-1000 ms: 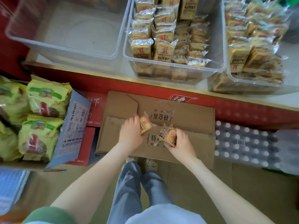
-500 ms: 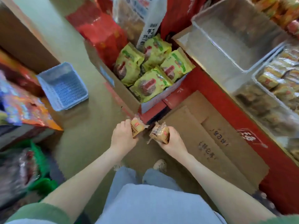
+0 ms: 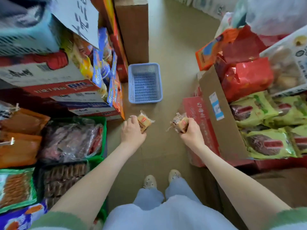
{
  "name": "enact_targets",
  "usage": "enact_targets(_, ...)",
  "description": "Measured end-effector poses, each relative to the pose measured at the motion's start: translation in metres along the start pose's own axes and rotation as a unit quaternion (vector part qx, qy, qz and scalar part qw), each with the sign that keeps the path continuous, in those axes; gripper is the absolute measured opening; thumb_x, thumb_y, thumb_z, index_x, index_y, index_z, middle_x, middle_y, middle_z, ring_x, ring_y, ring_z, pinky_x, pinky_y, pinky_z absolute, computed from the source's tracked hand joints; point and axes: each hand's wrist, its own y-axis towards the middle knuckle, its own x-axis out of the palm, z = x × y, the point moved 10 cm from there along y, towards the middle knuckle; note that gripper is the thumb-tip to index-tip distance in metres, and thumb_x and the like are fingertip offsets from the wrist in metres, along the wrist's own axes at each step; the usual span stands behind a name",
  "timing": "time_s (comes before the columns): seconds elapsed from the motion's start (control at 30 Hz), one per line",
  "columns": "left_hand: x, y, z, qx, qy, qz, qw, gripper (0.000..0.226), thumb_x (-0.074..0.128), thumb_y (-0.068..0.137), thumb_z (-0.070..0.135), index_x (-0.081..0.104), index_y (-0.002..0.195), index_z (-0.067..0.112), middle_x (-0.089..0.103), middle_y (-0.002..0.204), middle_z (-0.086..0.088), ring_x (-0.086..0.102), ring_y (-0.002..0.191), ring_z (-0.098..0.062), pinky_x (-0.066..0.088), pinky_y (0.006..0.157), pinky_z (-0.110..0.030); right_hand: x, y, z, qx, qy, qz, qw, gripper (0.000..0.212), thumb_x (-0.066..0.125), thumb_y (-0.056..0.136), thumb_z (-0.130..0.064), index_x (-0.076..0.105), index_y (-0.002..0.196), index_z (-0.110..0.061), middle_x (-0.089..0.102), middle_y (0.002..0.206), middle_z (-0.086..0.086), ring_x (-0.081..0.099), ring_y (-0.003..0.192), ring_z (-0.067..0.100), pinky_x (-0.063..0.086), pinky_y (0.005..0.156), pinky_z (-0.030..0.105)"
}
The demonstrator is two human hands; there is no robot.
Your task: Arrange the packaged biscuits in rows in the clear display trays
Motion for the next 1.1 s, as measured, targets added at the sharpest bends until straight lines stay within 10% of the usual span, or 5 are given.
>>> enact_targets(0.27, -0.030, 0.156, 0.024, 0.037, 0.067, -0.004, 0.997, 0.078, 0.067, 0.088, 0.035, 0.023, 0.145, 0.006, 0.040, 0.142, -0.014, 0.040, 0.130, -0.028, 0.036, 0.105, -0.037, 0.019, 0.159, -0.046, 0.041, 0.007, 0.016, 0.999, 0.045, 0.078, 0.073, -0.022, 0.052, 0.107, -0.007, 0.058, 0.107, 0.011, 0.054, 0.101, 0.030, 0.046, 0.087, 0.043)
enact_targets(0.5, 0.005, 0.347, 0.007, -0.116, -0.044, -0.012, 0.992, 0.068, 0.067, 0.086, 0.033, 0.031, 0.137, 0.004, 0.046, 0.138, -0.016, 0.042, 0.127, -0.034, 0.034, 0.104, -0.040, 0.074, 0.348, -0.049, 0.080, 0.003, -0.003, 0.997, 0.044, 0.077, 0.074, -0.027, 0.051, 0.103, -0.005, 0.059, 0.104, 0.013, 0.054, 0.102, 0.034, 0.044, 0.087, 0.043)
enact_targets(1.1, 0.425, 0.690, -0.142, -0.267, -0.049, -0.067, 0.960, 0.075, 0.067, 0.088, 0.031, 0.026, 0.144, 0.001, 0.043, 0.142, -0.018, 0.041, 0.130, -0.032, 0.036, 0.108, -0.041, 0.455, 0.694, 0.182, 0.186, -0.120, -0.119, 0.968, 0.047, 0.069, 0.080, -0.015, 0.042, 0.118, -0.006, 0.054, 0.124, 0.014, 0.050, 0.119, 0.033, 0.043, 0.096, 0.041)
